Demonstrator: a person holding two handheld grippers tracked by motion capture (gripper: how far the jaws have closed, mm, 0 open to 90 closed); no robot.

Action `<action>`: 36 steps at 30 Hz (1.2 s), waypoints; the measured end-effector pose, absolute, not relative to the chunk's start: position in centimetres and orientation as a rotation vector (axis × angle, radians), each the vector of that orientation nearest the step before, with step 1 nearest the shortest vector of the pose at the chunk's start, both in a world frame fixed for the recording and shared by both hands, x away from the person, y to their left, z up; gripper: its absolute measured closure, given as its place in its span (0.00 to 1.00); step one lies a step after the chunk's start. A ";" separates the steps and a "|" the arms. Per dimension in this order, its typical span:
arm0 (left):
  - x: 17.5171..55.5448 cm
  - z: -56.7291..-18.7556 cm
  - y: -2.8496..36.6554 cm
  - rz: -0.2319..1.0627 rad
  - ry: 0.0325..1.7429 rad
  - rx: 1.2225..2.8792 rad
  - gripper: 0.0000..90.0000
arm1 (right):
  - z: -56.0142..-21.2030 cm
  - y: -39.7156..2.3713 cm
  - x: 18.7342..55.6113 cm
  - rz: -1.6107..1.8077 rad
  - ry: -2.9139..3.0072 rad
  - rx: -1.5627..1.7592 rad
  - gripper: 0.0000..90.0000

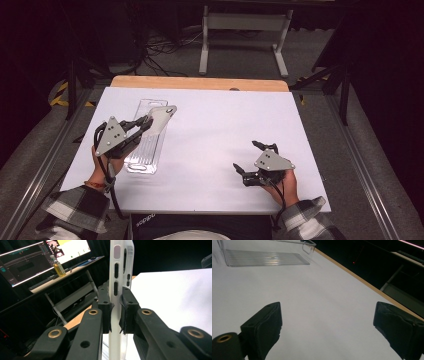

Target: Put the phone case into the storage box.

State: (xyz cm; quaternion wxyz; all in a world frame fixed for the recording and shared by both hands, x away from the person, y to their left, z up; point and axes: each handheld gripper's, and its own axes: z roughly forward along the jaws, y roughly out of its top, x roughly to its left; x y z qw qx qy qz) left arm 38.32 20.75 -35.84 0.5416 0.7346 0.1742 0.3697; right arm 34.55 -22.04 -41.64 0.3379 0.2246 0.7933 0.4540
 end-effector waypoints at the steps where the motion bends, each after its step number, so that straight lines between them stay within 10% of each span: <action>1: 38.3 -35.8 20.8 0.875 0.415 1.745 0.91 | -41.6 -22.0 34.5 1.182 2.067 0.584 0.10; 36: 41.6 -35.8 23.0 0.798 0.481 1.702 0.91 | -41.9 -21.7 34.7 1.159 2.071 0.587 0.10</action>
